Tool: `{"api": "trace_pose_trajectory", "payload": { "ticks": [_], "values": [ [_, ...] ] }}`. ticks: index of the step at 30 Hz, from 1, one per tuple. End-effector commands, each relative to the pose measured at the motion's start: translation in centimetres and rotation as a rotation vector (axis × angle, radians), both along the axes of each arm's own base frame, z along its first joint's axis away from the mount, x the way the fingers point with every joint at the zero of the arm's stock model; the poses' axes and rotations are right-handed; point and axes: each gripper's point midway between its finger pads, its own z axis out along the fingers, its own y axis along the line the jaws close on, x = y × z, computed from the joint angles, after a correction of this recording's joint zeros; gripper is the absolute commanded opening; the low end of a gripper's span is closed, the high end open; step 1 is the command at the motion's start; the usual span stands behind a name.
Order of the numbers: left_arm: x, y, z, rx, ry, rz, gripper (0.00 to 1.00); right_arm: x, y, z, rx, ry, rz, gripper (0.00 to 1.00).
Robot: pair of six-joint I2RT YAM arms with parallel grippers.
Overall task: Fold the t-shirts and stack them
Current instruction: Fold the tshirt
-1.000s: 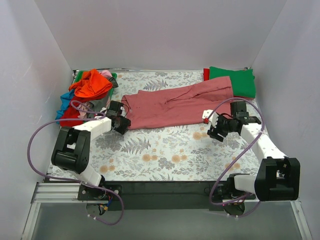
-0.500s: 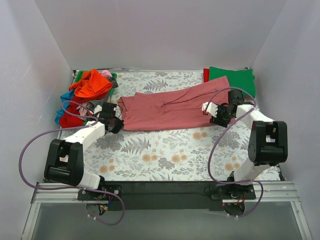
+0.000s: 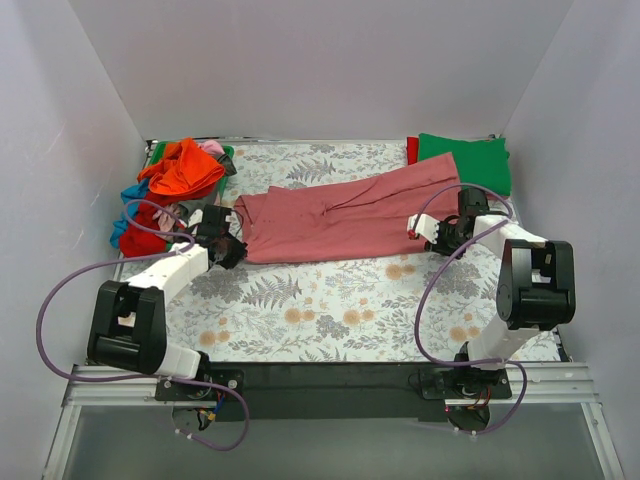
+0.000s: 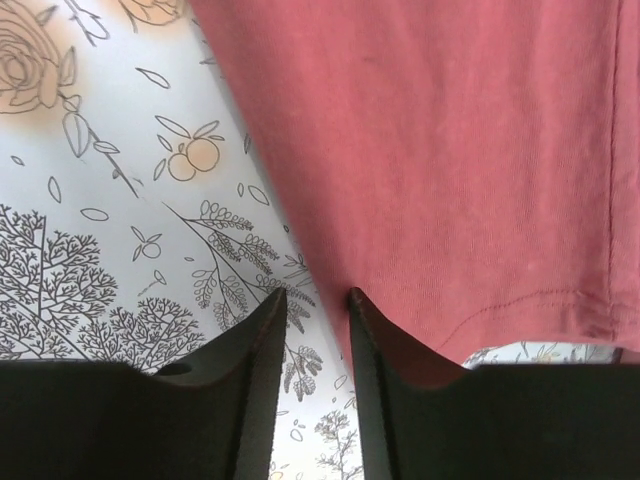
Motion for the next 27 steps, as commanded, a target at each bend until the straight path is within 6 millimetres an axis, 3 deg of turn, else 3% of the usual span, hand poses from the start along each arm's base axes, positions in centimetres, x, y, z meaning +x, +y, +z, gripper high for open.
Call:
{"api": "trace_pose_trajectory", "payload": {
  "ticks": [1, 6, 10, 16, 24, 25, 27],
  "values": [
    [-0.5, 0.7, 1.1, 0.023, -0.025, -0.013, 0.00, -0.5, -0.5, -0.7, -0.005, 0.034, -0.039, 0.36],
    [-0.8, 1.0, 1.3, 0.028, -0.034, -0.015, 0.00, -0.9, -0.6, -0.8, 0.001, 0.044, -0.070, 0.21],
    [-1.0, 1.2, 1.4, 0.033, -0.035, -0.013, 0.00, -2.5, -0.6, -1.0, -0.006, 0.059, -0.066, 0.10],
    [-2.1, 1.6, 1.0, 0.036, -0.025, -0.025, 0.00, -6.8, -0.8, -1.1, -0.010, 0.076, -0.041, 0.01],
    [-4.5, 2.2, 1.1, 0.039, -0.027, -0.038, 0.00, -13.5, -0.1, -0.5, 0.007, 0.087, 0.011, 0.01],
    [-4.8, 2.3, 1.0, 0.036, -0.022, -0.039, 0.00, -15.2, 0.0, -1.1, 0.008, 0.124, 0.020, 0.01],
    [-4.9, 2.2, 1.4, 0.031, -0.035, -0.044, 0.00, -16.3, 0.2, -0.5, 0.007, 0.093, 0.044, 0.01]
  ]
}}
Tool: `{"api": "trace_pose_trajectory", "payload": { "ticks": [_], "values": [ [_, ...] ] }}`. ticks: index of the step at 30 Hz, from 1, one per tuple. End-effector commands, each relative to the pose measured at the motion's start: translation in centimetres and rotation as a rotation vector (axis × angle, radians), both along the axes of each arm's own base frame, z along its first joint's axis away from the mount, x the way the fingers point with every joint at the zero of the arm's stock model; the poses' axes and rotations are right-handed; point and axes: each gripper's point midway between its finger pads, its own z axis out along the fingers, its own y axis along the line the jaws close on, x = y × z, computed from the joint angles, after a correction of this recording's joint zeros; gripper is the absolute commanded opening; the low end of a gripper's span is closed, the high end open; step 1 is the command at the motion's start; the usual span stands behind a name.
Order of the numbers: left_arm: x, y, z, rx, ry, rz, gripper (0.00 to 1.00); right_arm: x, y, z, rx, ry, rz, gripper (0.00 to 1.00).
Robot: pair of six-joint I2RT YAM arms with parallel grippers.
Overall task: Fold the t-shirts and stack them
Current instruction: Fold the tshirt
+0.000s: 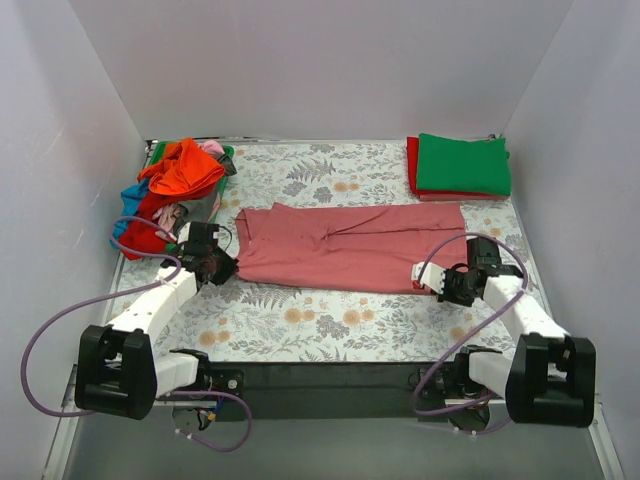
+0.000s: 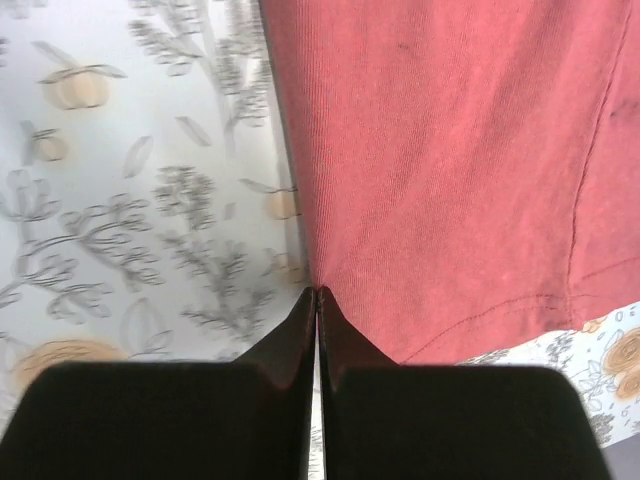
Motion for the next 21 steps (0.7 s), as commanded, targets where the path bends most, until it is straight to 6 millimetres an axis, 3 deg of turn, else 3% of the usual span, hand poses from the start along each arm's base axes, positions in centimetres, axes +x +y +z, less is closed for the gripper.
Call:
{"api": "trace_pose_trajectory", "payload": {
  "ticks": [1, 5, 7, 8, 9, 10, 11, 12, 13, 15, 16, 17, 18, 19, 20, 21],
  "values": [
    [-0.5, 0.6, 0.7, 0.016, -0.019, -0.009, 0.00, -4.5, 0.3, -0.8, 0.006, 0.074, 0.047, 0.01],
    [-0.6, 0.6, 0.7, 0.018, -0.004, -0.018, 0.00, -8.3, 0.8, -0.5, 0.016, 0.108, 0.098, 0.01],
    [-0.9, 0.6, 0.5, 0.018, 0.007, -0.021, 0.01, -9.0, 1.2, 0.1, 0.031, 0.094, 0.123, 0.02],
    [-1.0, 0.5, 0.6, 0.016, 0.007, -0.026, 0.01, -9.6, 1.4, 0.4, 0.041, 0.106, 0.125, 0.07],
    [-1.1, 0.6, 0.7, 0.015, 0.008, -0.025, 0.03, -9.5, 1.7, 0.9, 0.061, 0.090, 0.129, 0.20],
    [-1.4, 0.6, 0.9, 0.014, 0.015, -0.028, 0.05, -9.3, 2.0, 1.7, 0.077, 0.071, 0.126, 0.26],
    [-1.3, 0.5, 1.4, 0.014, 0.009, -0.039, 0.07, -8.5, 2.4, 3.2, 0.098, 0.039, 0.127, 0.31],
    [-1.3, 0.3, 1.8, 0.006, 0.005, -0.046, 0.25, -7.9, 3.4, 4.4, 0.155, 0.016, 0.127, 0.42],
    [-1.8, 0.4, 2.0, 0.009, 0.020, -0.047, 0.34, -7.4, 4.0, 5.3, 0.194, 0.015, 0.117, 0.48],
    [-1.6, 0.3, 4.2, 0.002, -0.034, -0.058, 0.51, -4.8, 6.0, 8.9, 0.304, -0.059, 0.136, 0.61],
    [-1.9, 0.4, 5.2, 0.008, -0.058, -0.067, 0.63, -4.4, 7.6, 9.1, 0.365, 0.015, 0.110, 0.63],
    [-1.9, 0.4, 5.5, 0.009, -0.059, -0.066, 0.68, -3.1, 8.0, 10.0, 0.397, 0.020, 0.070, 0.64],
    [-1.8, 0.5, 7.3, 0.015, -0.114, -0.077, 0.71, -1.9, 10.0, 11.6, 0.413, 0.013, 0.121, 0.66],
    [-1.9, 0.6, 8.0, 0.028, -0.131, -0.085, 0.74, -0.2, 11.3, 11.1, 0.415, 0.062, 0.106, 0.67],
    [-1.8, 0.5, 9.0, 0.028, -0.166, -0.106, 0.76, -0.1, 13.9, 11.2, 0.424, 0.123, 0.099, 0.68],
    [-1.8, 0.3, 10.6, 0.051, -0.227, -0.165, 0.80, 2.1, 15.5, 13.3, 0.442, 0.093, 0.098, 0.70]
  ]
}}
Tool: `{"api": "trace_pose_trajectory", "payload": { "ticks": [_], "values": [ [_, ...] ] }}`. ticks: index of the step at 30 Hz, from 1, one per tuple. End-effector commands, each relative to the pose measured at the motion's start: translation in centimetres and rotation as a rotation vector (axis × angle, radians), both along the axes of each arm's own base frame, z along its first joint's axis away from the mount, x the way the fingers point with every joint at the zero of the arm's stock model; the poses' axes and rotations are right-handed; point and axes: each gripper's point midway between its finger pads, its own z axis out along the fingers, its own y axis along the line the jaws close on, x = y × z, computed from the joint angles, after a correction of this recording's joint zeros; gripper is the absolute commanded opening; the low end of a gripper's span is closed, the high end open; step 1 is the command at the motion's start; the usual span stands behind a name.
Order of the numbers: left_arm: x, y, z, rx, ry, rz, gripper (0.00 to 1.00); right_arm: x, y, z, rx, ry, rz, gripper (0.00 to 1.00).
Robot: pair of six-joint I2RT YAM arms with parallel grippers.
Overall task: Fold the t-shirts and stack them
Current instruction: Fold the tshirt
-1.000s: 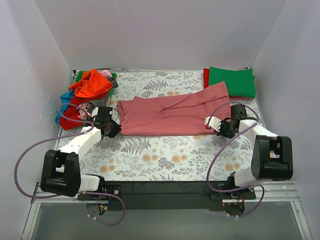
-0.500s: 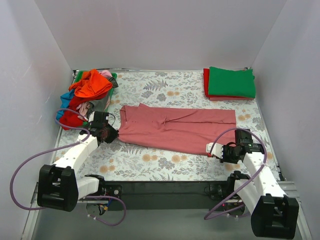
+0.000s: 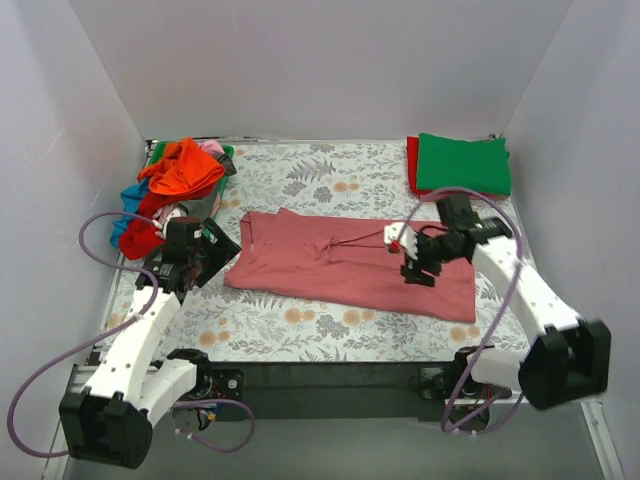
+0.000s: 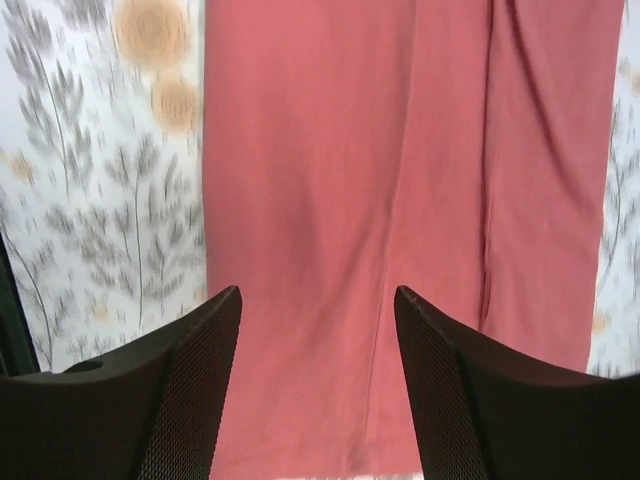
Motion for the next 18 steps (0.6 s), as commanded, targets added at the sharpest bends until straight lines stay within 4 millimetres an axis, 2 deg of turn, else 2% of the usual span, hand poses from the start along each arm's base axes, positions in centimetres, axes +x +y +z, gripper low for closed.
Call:
{"api": "trace_pose_trajectory", "payload": {
  "ticks": [1, 2, 3, 4, 6, 7, 9, 10, 11, 12, 13, 15, 16, 18],
  "values": [
    [0.0, -0.6, 5.2, 0.028, -0.169, -0.136, 0.81, 4.6, 7.6, 1.5, 0.125, 0.146, -0.044, 0.70],
    [-0.1, -1.5, 6.1, 0.009, -0.212, -0.211, 0.81, 4.9, 9.6, 1.8, 0.148, 0.218, -0.063, 0.71],
    [-0.5, -2.1, 7.6, 0.004, -0.284, -0.257, 0.81, 6.1, 11.3, 2.6, 0.183, 0.256, -0.064, 0.71],
    [-0.6, -3.0, 8.5, -0.011, -0.338, -0.325, 0.81, 9.3, 13.6, 2.8, 0.200, 0.294, -0.077, 0.71],
    [-1.0, -3.6, 9.5, -0.022, -0.403, -0.373, 0.81, 11.4, 16.9, 3.7, 0.254, 0.398, -0.124, 0.69],
    [-1.2, -3.8, 10.0, -0.028, -0.441, -0.388, 0.81, 14.6, 19.0, 3.8, 0.280, 0.411, -0.141, 0.69],
    [-1.3, -4.0, 10.1, -0.035, -0.458, -0.394, 0.81, 16.9, 21.4, 3.3, 0.293, 0.488, -0.244, 0.69],
    [-1.4, -4.0, 9.8, -0.040, -0.454, -0.391, 0.81, 18.4, 22.7, 0.9, 0.287, 0.543, -0.266, 0.69],
    [-1.4, -4.0, 9.8, -0.042, -0.453, -0.389, 0.81, 20.4, 24.0, 2.6, 0.341, 0.507, -0.262, 0.69],
    [-1.4, -4.1, 9.6, -0.043, -0.451, -0.397, 0.81, 21.7, 24.7, 2.3, 0.350, 0.500, -0.294, 0.69],
    [-1.4, -4.2, 9.7, -0.047, -0.458, -0.405, 0.81, 22.5, 25.3, 0.3, 0.338, 0.528, -0.340, 0.69],
    [-1.4, -4.2, 9.6, -0.041, -0.457, -0.414, 0.81, 24.3, 26.3, -0.3, 0.345, 0.457, -0.374, 0.70],
    [-1.3, -4.2, 9.6, -0.037, -0.459, -0.416, 0.81, 24.7, 26.5, -1.5, 0.341, 0.466, -0.394, 0.70],
    [-1.3, -4.3, 9.6, -0.037, -0.463, -0.422, 0.81, 25.7, 26.9, -2.0, 0.358, 0.468, -0.440, 0.71]
  ]
}}
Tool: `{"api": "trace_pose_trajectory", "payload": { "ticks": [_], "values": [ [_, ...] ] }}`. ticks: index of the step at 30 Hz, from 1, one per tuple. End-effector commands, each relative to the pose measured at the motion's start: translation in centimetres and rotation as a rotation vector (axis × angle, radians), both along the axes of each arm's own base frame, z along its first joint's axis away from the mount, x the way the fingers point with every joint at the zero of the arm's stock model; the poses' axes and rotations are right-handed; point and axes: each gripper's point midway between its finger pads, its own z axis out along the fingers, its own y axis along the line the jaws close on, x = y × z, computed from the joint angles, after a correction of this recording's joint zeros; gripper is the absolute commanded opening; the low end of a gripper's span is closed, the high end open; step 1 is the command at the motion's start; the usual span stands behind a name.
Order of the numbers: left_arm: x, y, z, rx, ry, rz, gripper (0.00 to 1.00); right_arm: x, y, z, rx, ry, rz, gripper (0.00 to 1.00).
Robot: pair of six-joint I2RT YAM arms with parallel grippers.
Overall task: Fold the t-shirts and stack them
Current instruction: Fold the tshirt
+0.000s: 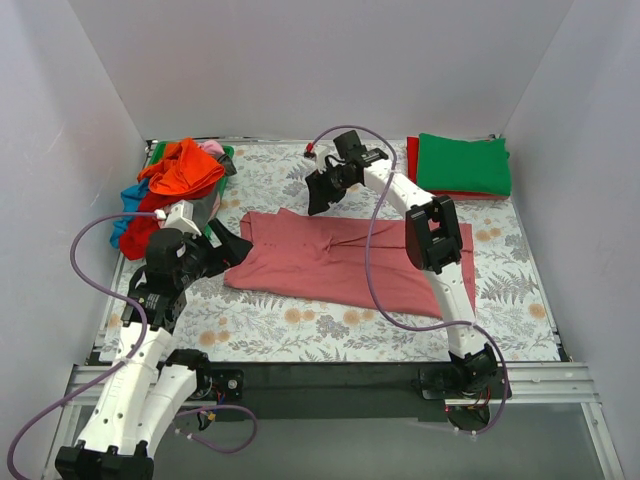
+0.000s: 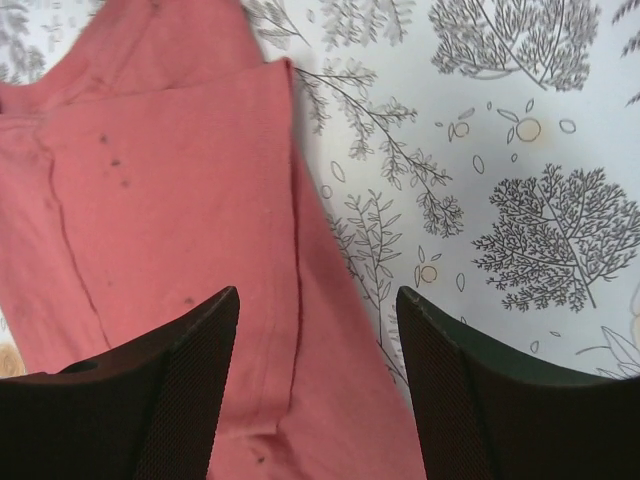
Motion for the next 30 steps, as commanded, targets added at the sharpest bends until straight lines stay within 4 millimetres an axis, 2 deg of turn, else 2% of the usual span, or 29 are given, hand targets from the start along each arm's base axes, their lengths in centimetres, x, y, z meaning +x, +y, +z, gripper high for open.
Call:
{"api": "trace_pose_trajectory", "payload": {
  "ticks": [1, 3, 5, 7, 11, 14, 17, 18, 19, 20, 21, 22, 25, 30],
  "values": [
    [0.0, -0.3, 0.4, 0.011, -0.036, -0.039, 0.81, 2.4, 1.7, 1.5, 0.044, 0.003, -0.135, 0.71],
    [0.0, -0.4, 0.5, 0.014, -0.041, -0.046, 0.80, 2.7, 1.7, 0.6, 0.024, -0.001, -0.148, 0.71],
    [-0.1, -0.2, 0.5, 0.017, -0.041, -0.039, 0.80, 2.2, 1.6, -0.8, 0.014, 0.037, -0.142, 0.71],
    [-0.1, -0.1, 0.6, 0.020, -0.045, -0.035, 0.80, 1.0, 1.4, -2.4, -0.001, 0.091, -0.127, 0.71],
    [-0.1, -0.1, 0.6, 0.023, -0.048, -0.034, 0.80, -1.8, 1.7, -3.8, -0.004, 0.176, -0.072, 0.65],
    [-0.2, -0.1, 0.4, 0.022, -0.046, -0.036, 0.80, -3.6, 2.2, -4.2, -0.003, 0.214, -0.030, 0.58],
    [-0.2, -0.1, 0.3, 0.021, -0.047, -0.036, 0.80, -3.8, 2.7, -4.1, -0.003, 0.214, -0.020, 0.44],
    [-0.3, -0.1, 0.3, 0.020, -0.048, -0.037, 0.80, -3.3, 2.7, -4.0, -0.008, 0.200, -0.034, 0.29],
    [-0.3, -0.1, 0.3, 0.019, -0.046, -0.037, 0.80, -2.8, 2.6, -4.1, -0.017, 0.193, -0.054, 0.23],
    [-0.3, -0.1, 0.3, 0.018, -0.046, -0.036, 0.80, -1.9, 2.8, -3.3, -0.012, 0.159, -0.071, 0.17],
    [-0.4, -0.2, 0.3, 0.017, -0.043, -0.039, 0.80, -0.7, 2.4, -3.1, -0.029, 0.127, -0.110, 0.05],
    [-0.4, -0.3, 0.3, 0.014, -0.045, -0.041, 0.80, 0.2, 2.3, -2.9, -0.033, 0.106, -0.142, 0.01],
    [-0.3, -0.3, 0.2, 0.009, -0.037, -0.042, 0.80, 4.5, 0.5, -1.5, -0.037, 0.024, -0.297, 0.01],
    [0.2, -0.5, -0.2, 0.004, -0.024, -0.042, 0.80, 10.8, -4.5, -0.1, -0.005, -0.055, -0.537, 0.01]
  ]
}}
